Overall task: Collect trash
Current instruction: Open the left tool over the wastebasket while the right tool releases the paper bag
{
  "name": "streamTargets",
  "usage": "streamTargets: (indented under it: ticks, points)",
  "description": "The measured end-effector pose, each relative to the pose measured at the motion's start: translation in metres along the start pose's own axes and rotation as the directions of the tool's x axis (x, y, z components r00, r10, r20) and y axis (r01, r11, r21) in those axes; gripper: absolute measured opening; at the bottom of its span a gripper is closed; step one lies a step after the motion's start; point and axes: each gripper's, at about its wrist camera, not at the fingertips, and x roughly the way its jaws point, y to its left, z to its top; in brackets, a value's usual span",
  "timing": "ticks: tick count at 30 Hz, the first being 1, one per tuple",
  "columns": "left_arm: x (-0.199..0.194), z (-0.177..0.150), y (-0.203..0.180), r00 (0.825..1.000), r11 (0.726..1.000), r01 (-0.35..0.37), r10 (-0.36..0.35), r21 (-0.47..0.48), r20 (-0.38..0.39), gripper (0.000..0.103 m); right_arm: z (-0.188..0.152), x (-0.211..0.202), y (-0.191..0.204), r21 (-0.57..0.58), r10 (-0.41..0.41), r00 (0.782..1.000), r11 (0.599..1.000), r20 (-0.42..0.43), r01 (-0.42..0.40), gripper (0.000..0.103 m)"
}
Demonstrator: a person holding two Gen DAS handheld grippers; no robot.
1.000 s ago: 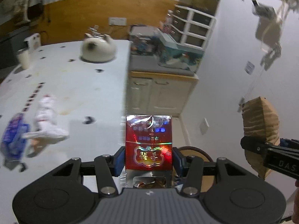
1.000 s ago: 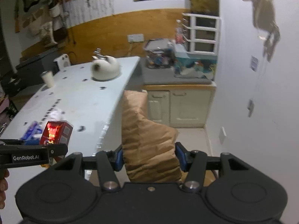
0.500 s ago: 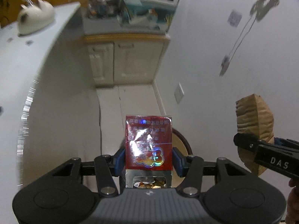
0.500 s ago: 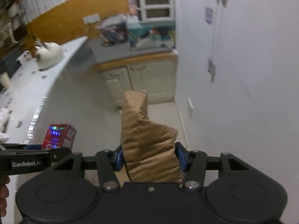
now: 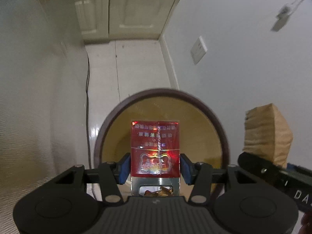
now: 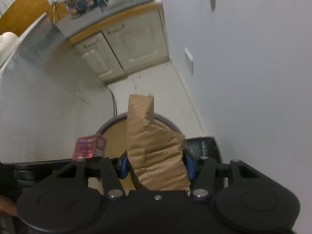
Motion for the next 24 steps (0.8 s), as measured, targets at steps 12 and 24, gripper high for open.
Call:
streamTargets:
  ticks: [12,24]
  points:
    - [0.083,-0.003,0.009,0.992,0.994,-0.100,0.102,0.042,-0.074,0.053,-0.002,0.118,-0.016,0.112,-0.021,0.985,0.993,-0.173,0.041,0.055]
    - [0.067,0.003,0.010,0.994,0.994,-0.087,0.092,0.069,-0.060,0.080,0.001,0.147,-0.014,0.100,-0.039,0.968,0.993,-0.250,0.066,0.057]
